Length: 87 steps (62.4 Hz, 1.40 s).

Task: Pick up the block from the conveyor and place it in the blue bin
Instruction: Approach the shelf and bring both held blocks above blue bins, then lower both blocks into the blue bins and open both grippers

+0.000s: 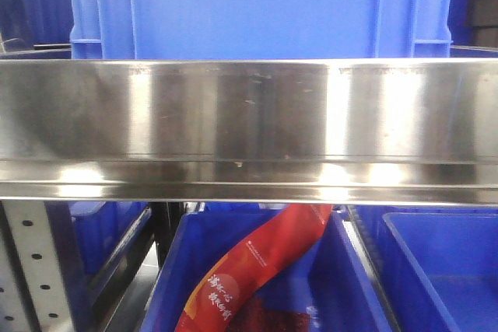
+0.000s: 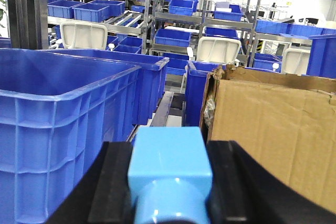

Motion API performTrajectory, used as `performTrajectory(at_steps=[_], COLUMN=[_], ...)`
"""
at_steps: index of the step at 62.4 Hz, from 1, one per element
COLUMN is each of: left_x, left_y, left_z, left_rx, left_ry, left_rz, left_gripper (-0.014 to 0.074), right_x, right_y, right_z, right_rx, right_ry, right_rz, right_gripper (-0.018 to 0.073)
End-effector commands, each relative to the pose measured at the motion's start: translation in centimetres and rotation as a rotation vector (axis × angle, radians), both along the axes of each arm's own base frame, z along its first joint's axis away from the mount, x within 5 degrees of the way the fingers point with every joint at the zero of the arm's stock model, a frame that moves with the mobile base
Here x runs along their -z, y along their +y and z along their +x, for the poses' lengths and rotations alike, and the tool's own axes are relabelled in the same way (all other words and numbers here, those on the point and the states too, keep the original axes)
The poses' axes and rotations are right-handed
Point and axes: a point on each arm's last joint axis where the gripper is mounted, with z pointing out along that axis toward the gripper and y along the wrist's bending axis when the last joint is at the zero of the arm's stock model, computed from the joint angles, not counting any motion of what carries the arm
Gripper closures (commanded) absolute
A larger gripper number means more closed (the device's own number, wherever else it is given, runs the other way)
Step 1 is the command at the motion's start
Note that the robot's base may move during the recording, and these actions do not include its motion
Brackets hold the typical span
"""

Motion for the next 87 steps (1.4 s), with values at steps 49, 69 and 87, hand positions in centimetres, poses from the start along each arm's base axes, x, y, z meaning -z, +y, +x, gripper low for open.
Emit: performTrajectory(at_steps=[49,69,87], left_x=[-4.3,-9.6,-10.3], left_y=[0.0,-0.5,-7.6], left_z=[0.6,6.1,13.7], left_rx=[0.000,0.047,0.363], left_ry=[-0.151,0.050,0.145], left_rz=[-0.008,-0.009,0.189], left_gripper=[0.0708,0.0708,0.0708], right_x=[-3.8,-7.2,-6.9], right_y=[0.0,0.7,3.7], right_z=[-0.2,4.7,10.3], right_rx=[-0.002,-0.018,-0.155], right_ry=[-0.104,-0.130,-0.057], right_rz=[0.003,0.045,0.042], right_gripper=[0.0721,0.0721,0.0721])
